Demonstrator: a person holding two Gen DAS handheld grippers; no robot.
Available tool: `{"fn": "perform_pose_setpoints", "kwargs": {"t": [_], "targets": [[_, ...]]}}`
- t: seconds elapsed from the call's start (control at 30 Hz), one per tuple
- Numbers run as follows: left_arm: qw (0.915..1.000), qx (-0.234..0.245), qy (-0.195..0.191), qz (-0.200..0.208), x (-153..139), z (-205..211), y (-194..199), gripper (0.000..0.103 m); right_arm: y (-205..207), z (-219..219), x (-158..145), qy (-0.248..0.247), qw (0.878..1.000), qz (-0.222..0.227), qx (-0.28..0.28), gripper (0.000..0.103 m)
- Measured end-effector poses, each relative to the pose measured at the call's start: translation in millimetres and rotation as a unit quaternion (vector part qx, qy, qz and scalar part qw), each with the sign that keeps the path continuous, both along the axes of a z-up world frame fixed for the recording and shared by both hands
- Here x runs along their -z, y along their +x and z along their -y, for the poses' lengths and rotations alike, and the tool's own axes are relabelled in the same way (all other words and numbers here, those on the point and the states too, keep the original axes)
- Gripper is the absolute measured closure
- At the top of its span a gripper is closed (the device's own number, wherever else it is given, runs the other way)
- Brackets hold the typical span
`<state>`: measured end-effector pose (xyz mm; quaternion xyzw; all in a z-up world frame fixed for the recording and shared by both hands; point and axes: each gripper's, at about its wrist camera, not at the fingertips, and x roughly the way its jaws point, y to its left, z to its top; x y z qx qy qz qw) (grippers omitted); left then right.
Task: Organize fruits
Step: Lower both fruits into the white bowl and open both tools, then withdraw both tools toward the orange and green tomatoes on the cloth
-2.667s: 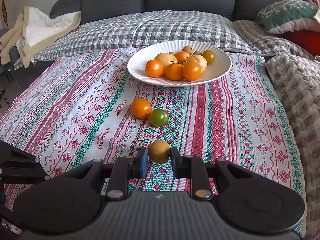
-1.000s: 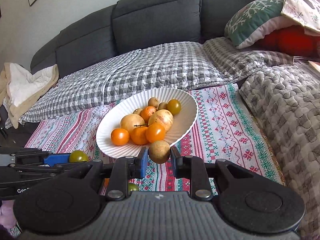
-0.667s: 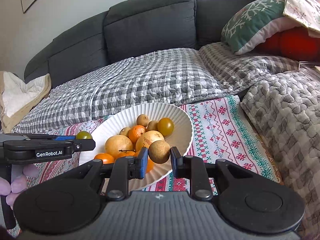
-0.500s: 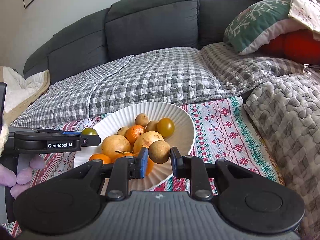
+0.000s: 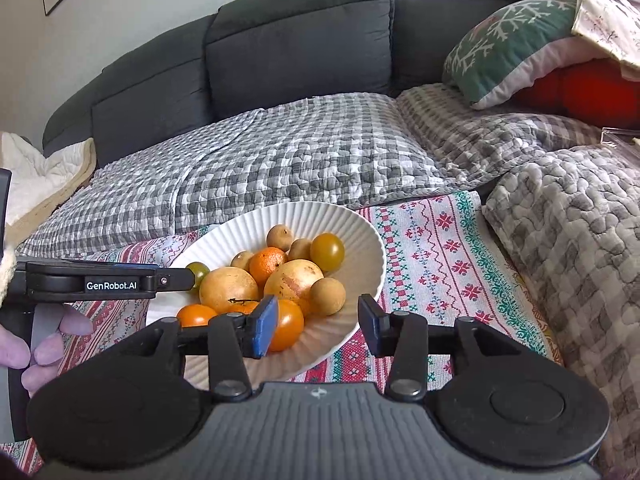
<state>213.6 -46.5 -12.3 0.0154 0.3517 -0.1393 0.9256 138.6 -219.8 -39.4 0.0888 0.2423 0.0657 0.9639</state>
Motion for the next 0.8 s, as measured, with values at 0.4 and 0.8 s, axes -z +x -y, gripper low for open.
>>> {"fn": "perform_pose_setpoints", "kwargs": {"t": [0.4, 0.8], "targets": [[0.9996, -0.019, -0.013, 0.014, -22, -17, -47, 0.022, -25, -3, -17, -0.007, 1.0, -0.02, 0.02, 0.019], [0.9998, -0.019, 0.009, 0.003, -21, -26, -105, 0.01, -61, -15, -24, -0.025, 0.999, -0.039, 0.026, 0.007]]}}
